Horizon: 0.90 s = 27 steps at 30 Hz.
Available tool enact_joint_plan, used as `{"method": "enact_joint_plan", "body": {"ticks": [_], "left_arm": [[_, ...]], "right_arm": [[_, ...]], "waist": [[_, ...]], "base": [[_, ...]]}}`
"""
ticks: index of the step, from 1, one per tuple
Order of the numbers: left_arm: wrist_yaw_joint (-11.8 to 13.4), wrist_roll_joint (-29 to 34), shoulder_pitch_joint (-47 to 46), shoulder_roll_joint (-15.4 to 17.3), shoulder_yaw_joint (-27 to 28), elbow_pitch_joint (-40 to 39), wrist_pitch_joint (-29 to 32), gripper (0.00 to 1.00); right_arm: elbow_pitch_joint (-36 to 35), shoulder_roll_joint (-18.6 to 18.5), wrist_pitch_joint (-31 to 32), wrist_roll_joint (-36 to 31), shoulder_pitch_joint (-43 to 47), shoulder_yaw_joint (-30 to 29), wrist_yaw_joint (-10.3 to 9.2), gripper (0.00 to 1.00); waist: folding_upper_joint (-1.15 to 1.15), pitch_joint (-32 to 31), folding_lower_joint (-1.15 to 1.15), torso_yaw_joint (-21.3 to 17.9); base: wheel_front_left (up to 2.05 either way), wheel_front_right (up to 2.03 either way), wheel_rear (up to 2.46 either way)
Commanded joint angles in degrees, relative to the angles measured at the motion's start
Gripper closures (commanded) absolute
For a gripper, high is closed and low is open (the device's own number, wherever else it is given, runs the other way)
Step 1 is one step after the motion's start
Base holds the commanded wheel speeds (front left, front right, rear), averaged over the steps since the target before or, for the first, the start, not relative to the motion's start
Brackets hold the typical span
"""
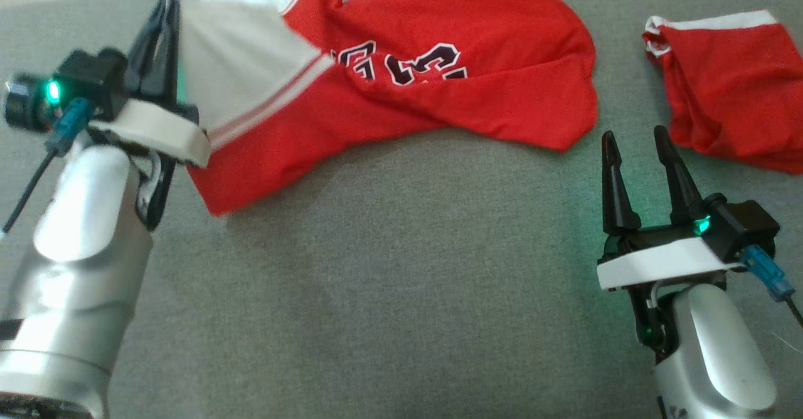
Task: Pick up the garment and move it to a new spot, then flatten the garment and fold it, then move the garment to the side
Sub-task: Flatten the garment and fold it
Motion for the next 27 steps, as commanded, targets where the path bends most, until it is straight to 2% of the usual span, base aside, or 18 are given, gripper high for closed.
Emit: {"method": "enact_joint_plan", "body": {"ticks": [1,6,10,18,22,26,27], "left_arm": [[0.47,1.55,-0.22,3.44,2.28,-5.96,-0.67,1.00],[-0.41,5.54,4.86,6.04,0.79,-18.45,-0.68,1.00],[-1.14,7.54,9.16,8.57,-1.39,-23.81,-0.68,1.00],[-2.12,12.23,22.50,17.03,-10.11,-34.66,-0.41,1.00],[-2.26,11.76,27.15,18.50,-13.38,-37.64,0.57,1.00],[-2.39,10.53,30.21,18.60,-17.59,-39.57,1.75,1.00],[-2.41,10.13,30.79,18.50,-18.70,-40.14,2.11,0.59]], "right_arm": [[-1.37,-0.10,-0.37,0.62,-0.82,1.44,-0.05,0.00],[-0.46,-0.10,-0.37,1.31,0.18,1.95,-0.05,0.00],[0.31,-0.10,-0.37,1.73,0.91,2.02,-0.05,0.00],[2.11,-0.10,-0.37,2.56,2.55,1.74,-0.05,0.00],[2.91,-0.10,-0.37,2.82,3.16,1.71,-0.05,0.00],[3.62,-0.10,-0.37,3.00,3.26,2.12,-0.05,0.00],[3.74,-0.10,-0.37,3.03,3.25,2.22,-0.05,0.00]], "waist": [[0.00,-1.13,0.00,0.30],[0.00,-3.60,0.00,1.12],[0.00,-5.26,0.00,1.76],[0.00,-9.22,0.00,3.46],[0.00,-10.55,0.00,4.26],[0.00,-11.48,0.00,4.67],[0.00,-11.66,0.00,4.74]], "base": [[0.00,0.00,0.00],[0.00,0.00,0.00],[0.00,0.00,0.00],[0.00,0.00,0.00],[0.00,0.00,0.00],[0.00,0.00,0.00],[0.00,0.00,0.00]]}}
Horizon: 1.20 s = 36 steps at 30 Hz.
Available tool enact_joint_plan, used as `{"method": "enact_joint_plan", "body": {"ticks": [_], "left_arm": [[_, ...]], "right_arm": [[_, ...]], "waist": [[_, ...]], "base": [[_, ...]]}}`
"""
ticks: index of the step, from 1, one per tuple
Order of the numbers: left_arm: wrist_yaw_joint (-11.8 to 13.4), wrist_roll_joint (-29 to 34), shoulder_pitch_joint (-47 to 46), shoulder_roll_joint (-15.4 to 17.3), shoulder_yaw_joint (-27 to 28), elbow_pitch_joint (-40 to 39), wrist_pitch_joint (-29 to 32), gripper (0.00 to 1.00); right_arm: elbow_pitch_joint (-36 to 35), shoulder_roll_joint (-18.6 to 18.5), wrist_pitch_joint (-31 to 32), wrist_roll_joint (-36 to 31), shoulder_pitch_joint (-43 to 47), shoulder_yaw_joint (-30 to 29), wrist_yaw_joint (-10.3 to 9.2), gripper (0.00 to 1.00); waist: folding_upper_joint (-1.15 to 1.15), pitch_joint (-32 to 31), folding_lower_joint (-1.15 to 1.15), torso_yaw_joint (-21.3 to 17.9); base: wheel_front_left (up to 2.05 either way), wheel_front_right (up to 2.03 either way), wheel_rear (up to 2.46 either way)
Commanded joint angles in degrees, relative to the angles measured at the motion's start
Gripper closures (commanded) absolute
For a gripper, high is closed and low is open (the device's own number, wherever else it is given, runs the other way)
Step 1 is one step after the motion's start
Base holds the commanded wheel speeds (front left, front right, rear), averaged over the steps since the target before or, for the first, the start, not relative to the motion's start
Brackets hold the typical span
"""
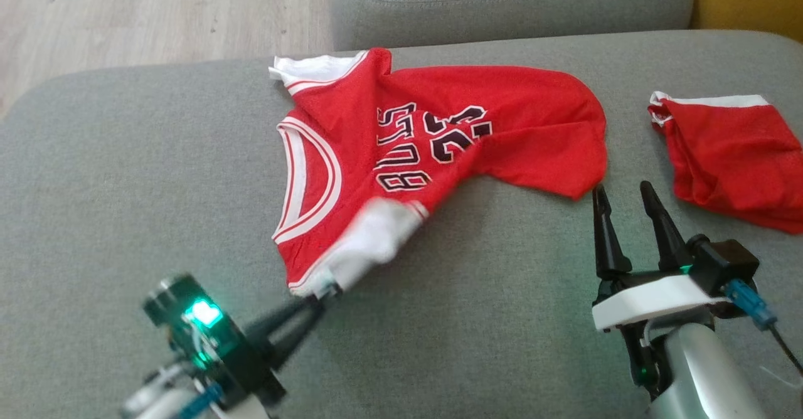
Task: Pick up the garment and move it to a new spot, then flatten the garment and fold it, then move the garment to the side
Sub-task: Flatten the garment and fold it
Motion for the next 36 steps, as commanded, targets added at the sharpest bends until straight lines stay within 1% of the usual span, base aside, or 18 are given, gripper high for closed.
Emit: {"method": "enact_joint_plan", "body": {"ticks": [1,2,4,7,9,12,16,18,22,25,26,29,32,36], "left_arm": [[0.16,-0.50,-1.81,1.83,1.92,-1.91,0.08,0.08],[0.15,-1.06,-1.42,1.72,1.29,-2.09,0.11,0.00],[0.13,-2.49,-0.85,1.47,0.52,-2.38,0.20,0.00],[0.70,-4.59,-0.88,1.30,1.91,-2.17,0.00,0.00],[2.25,-7.19,-0.93,0.57,4.40,-1.67,-0.39,0.00],[5.62,-12.66,-0.87,-1.32,9.90,-0.20,-1.22,0.00],[10.54,-19.27,-0.56,-5.15,17.46,1.31,-2.28,0.00],[11.95,-21.77,-0.27,-7.10,20.71,2.58,-2.65,0.00],[13.17,-24.90,1.31,-11.96,25.78,4.61,-2.90,0.00],[12.66,-24.79,2.80,-15.37,28.30,5.99,-2.93,0.00],[12.66,-24.79,2.80,-15.37,28.30,5.99,-2.93,0.00],[11.36,-23.36,3.17,-17.52,29.78,7.77,-2.93,0.00],[10.03,-21.56,1.97,-17.99,30.18,10.19,-2.94,0.00],[9.19,-19.67,-1.84,-17.15,29.62,13.84,-2.63,0.00]], "right_arm": [[-1.33,-0.10,-0.37,0.46,-0.77,1.56,-0.05,0.00],[-1.24,-0.10,-0.37,0.47,-0.75,1.61,-0.05,0.00],[-1.09,-0.10,-0.37,0.48,-0.74,1.69,-0.05,0.00],[-0.97,-0.10,-0.37,0.34,-0.78,1.73,-0.05,0.00],[-0.97,-0.10,-0.37,0.21,-0.81,1.74,-0.05,0.00],[-1.12,-0.10,-0.37,0.08,-0.86,1.68,-0.05,0.00],[-1.87,-0.10,-0.37,0.14,-0.91,1.72,-0.05,0.00],[-2.28,-0.10,-0.37,-0.07,-0.93,1.65,-0.05,0.00],[-2.82,-0.10,-0.37,-0.47,-1.21,1.50,-0.05,0.00],[-3.13,-0.10,-0.37,-0.61,-1.52,1.38,-0.05,0.00],[-3.13,-0.10,-0.37,-0.61,-1.52,1.38,-0.05,0.00],[-3.46,-0.10,-0.37,-0.69,-1.79,1.34,-0.05,0.00],[-3.79,-0.10,-0.37,-0.73,-2.15,1.16,-0.05,0.00],[-4.07,-0.10,-0.37,-0.48,-2.41,1.14,-0.05,0.00]], "waist": [[0.00,-0.18,0.01,0.10],[0.00,-0.31,0.01,0.13],[0.00,-0.50,0.01,0.15],[0.00,-0.60,0.01,0.12],[0.00,-0.55,0.01,0.00],[0.00,-0.40,0.01,-0.41],[0.00,-0.07,0.01,-1.08],[0.00,0.24,0.01,-1.48],[0.00,1.05,0.01,-2.24],[0.00,1.79,0.01,-2.72],[0.00,1.79,0.01,-2.72],[0.00,2.65,0.01,-3.05],[0.00,3.72,0.01,-3.35],[0.00,5.61,0.01,-3.93]], "base": [[0.00,0.00,0.00],[0.00,0.00,0.00],[0.00,0.00,0.00],[0.00,0.00,0.00],[0.00,0.00,0.00],[0.00,0.00,0.00],[0.00,0.00,0.00],[0.00,0.00,0.00],[0.00,0.00,0.00],[0.00,0.00,0.00],[0.00,0.00,0.00],[0.00,0.00,0.00],[0.00,0.00,0.00],[0.00,0.00,0.00]]}}
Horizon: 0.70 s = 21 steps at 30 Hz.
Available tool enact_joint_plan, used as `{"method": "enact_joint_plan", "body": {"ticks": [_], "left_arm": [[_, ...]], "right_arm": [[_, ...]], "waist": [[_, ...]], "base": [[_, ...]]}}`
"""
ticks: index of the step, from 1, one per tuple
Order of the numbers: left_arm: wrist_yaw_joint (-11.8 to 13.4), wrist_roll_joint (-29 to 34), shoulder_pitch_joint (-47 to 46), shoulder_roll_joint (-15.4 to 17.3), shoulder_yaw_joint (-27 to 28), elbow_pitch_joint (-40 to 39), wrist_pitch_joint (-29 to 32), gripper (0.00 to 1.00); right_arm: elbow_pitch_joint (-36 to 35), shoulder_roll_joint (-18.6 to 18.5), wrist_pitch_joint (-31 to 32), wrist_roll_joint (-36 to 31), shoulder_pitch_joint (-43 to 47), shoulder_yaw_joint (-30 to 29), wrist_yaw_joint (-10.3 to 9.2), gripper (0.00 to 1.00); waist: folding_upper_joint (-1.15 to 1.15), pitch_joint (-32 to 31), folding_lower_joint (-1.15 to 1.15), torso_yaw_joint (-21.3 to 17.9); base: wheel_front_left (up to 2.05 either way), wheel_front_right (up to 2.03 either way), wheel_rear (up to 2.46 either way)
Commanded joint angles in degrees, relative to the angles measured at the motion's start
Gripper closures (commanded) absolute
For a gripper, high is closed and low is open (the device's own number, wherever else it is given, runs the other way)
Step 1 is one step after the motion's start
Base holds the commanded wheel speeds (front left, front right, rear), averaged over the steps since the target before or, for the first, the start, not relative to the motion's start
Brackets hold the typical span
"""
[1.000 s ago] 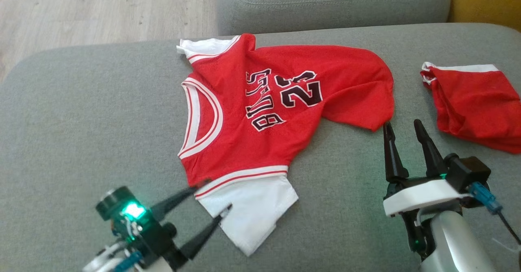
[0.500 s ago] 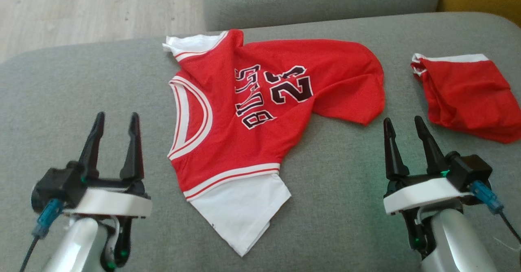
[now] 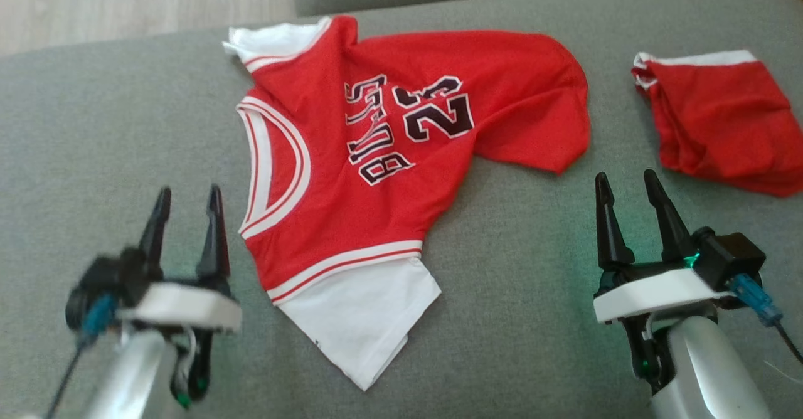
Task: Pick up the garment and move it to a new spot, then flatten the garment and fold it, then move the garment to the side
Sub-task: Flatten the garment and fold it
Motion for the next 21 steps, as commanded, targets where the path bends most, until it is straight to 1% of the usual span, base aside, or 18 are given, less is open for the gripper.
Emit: {"method": "enact_joint_plan", "body": {"ticks": [1,3,5,6,7,10,15,21], "left_arm": [[-0.30,0.72,-4.40,1.93,2.06,-0.86,0.33,0.00],[-0.86,0.94,-7.35,2.73,1.44,1.38,3.16,0.00],[-1.82,0.82,-10.72,3.73,0.72,3.99,7.32,0.00],[-2.57,0.39,-12.53,4.17,0.41,5.49,9.88,0.00],[-4.05,-0.33,-16.33,5.19,-0.18,8.48,14.95,0.00],[-6.13,-0.39,-21.70,7.05,-1.87,12.13,21.82,0.00],[-8.06,-3.38,-29.01,8.56,-2.23,16.96,29.48,0.00],[-8.78,-7.03,-36.11,9.75,-1.64,21.69,35.59,0.00]], "right_arm": [[-2.00,-0.10,-0.37,-0.15,-2.34,1.38,-0.05,0.00],[-2.30,-0.10,-0.37,0.03,-2.87,1.49,-0.05,0.00],[-2.72,-0.10,-0.37,0.36,-3.62,1.45,-0.05,0.00],[-2.91,-0.10,-0.37,0.50,-3.99,1.38,-0.05,0.00],[-3.32,-0.10,-0.37,0.57,-4.76,1.50,-0.05,0.00],[-4.17,-0.10,-0.37,0.92,-5.88,1.65,-0.05,0.00],[-5.39,-0.10,-0.37,1.77,-7.24,2.26,-0.05,0.00],[-6.27,-0.10,-0.37,2.77,-8.77,3.11,-0.05,0.00]], "waist": [[0.00,1.18,0.00,-0.52],[0.00,2.63,0.00,-1.09],[0.00,4.35,0.00,-1.78],[0.00,5.15,0.00,-2.09],[0.00,6.63,0.00,-2.64],[0.00,8.64,0.00,-3.49],[0.00,11.35,0.00,-4.92],[0.00,14.39,0.00,-6.91]], "base": [[0.00,0.00,0.00],[0.00,0.00,0.00],[0.00,0.00,0.00],[0.00,0.00,0.00],[0.00,0.00,0.00],[0.00,0.00,0.00],[0.00,0.00,0.00],[0.00,0.00,0.00]]}}
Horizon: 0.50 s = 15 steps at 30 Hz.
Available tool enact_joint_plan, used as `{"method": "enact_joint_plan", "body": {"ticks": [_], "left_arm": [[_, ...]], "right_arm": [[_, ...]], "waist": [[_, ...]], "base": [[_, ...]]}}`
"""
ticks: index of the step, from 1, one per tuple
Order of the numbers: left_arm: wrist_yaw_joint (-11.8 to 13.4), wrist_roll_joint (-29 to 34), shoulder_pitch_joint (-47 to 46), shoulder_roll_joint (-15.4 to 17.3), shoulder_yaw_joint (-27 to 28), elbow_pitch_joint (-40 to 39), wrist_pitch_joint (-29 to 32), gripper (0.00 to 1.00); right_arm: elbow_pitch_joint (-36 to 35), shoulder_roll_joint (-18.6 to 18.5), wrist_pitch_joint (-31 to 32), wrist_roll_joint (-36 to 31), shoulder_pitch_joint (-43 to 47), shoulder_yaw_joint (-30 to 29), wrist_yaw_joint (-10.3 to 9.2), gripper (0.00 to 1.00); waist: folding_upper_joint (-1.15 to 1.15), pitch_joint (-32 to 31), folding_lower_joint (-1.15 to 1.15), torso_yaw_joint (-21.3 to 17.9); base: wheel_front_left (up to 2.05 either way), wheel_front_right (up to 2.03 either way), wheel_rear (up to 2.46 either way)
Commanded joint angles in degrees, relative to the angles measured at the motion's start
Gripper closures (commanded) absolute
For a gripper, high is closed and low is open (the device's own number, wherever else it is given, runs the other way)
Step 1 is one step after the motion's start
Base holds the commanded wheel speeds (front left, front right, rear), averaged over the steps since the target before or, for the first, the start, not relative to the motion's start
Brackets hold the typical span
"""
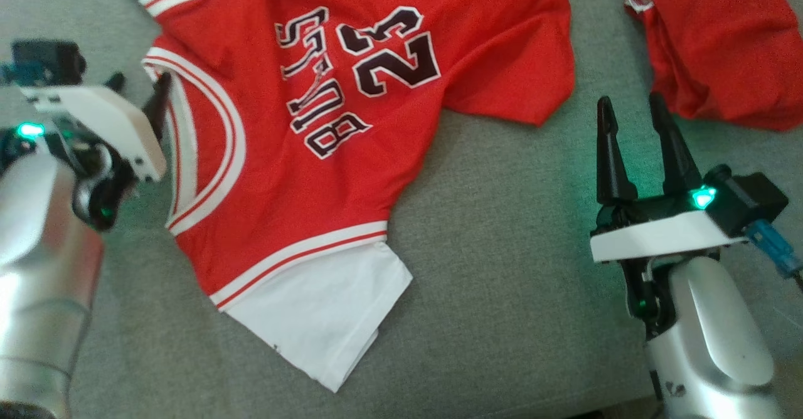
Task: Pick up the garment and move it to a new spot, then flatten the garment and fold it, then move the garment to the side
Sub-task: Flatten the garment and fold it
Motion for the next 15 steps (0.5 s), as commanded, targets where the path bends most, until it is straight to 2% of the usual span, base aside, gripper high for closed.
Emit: {"method": "enact_joint_plan", "body": {"ticks": [1,13,14,15], "left_arm": [[-0.44,-0.52,-3.33,3.03,2.15,-0.85,0.85,0.00],[-0.68,-2.61,-9.13,4.60,0.50,6.20,10.23,0.00],[-0.71,-2.79,-9.31,4.72,0.35,6.37,10.44,0.18],[-0.73,-2.77,-9.61,4.94,0.16,6.27,10.02,0.75]], "right_arm": [[-2.13,-0.09,-0.37,0.47,-1.46,1.37,-0.05,0.00],[-2.99,-0.09,-0.37,1.36,-2.30,1.47,-0.05,0.00],[-3.00,-0.09,-0.37,1.39,-2.36,1.43,-0.05,0.00],[-3.02,-0.09,-0.37,1.41,-2.44,1.40,-0.05,0.00]], "waist": [[0.00,1.35,-0.01,-1.13],[0.00,3.66,-0.01,-2.91],[0.00,3.74,-0.01,-2.98],[0.00,3.84,-0.01,-3.05]], "base": [[0.00,0.00,0.00],[0.00,0.00,0.00],[0.00,0.00,0.00],[0.00,0.00,0.00]]}}
